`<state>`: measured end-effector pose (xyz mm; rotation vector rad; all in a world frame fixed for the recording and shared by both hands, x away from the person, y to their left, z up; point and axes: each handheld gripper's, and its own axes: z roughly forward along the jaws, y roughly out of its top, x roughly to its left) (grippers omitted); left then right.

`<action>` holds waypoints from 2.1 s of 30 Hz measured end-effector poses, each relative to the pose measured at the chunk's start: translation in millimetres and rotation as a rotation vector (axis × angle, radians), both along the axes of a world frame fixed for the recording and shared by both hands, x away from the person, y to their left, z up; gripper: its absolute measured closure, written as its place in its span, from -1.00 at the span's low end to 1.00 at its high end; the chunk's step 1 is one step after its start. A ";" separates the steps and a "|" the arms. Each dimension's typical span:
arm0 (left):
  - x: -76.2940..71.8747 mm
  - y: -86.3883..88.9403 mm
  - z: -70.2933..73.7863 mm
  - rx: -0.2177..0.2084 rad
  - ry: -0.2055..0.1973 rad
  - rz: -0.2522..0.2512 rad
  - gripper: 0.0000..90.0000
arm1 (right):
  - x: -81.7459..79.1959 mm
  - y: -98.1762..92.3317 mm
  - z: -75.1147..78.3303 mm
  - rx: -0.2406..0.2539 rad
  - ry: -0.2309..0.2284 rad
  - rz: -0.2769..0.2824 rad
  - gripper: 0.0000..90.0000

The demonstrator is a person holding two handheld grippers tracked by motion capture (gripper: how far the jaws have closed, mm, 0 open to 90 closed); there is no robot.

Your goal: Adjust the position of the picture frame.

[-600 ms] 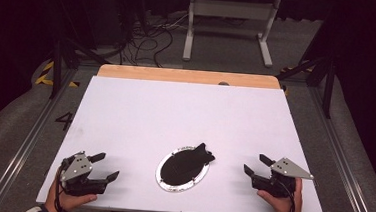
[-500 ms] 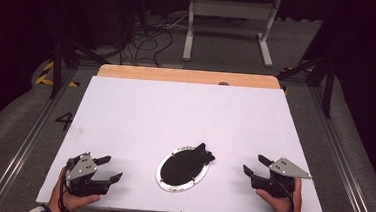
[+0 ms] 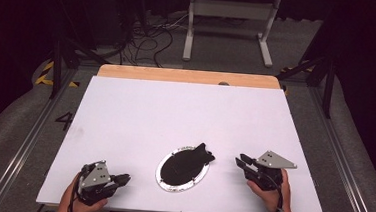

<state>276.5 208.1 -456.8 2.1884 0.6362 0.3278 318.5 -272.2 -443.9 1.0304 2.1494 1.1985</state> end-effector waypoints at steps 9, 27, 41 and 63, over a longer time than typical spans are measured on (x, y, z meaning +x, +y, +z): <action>1.6 -35.2 -3.6 0.036 0.040 -0.076 1.00 | 18.1 23.7 -1.7 -0.004 0.034 0.059 1.00; 1.7 -97.1 -7.1 0.066 0.062 -0.192 0.94 | 46.8 67.9 -5.5 -0.023 0.078 0.121 1.00; 4.5 -99.5 -8.1 0.074 0.047 -0.186 1.00 | 48.7 73.8 -9.1 -0.058 0.090 0.142 1.00; 9.9 -98.6 -9.0 0.066 0.047 -0.200 1.00 | 61.0 76.6 -16.9 -0.100 0.154 0.135 1.00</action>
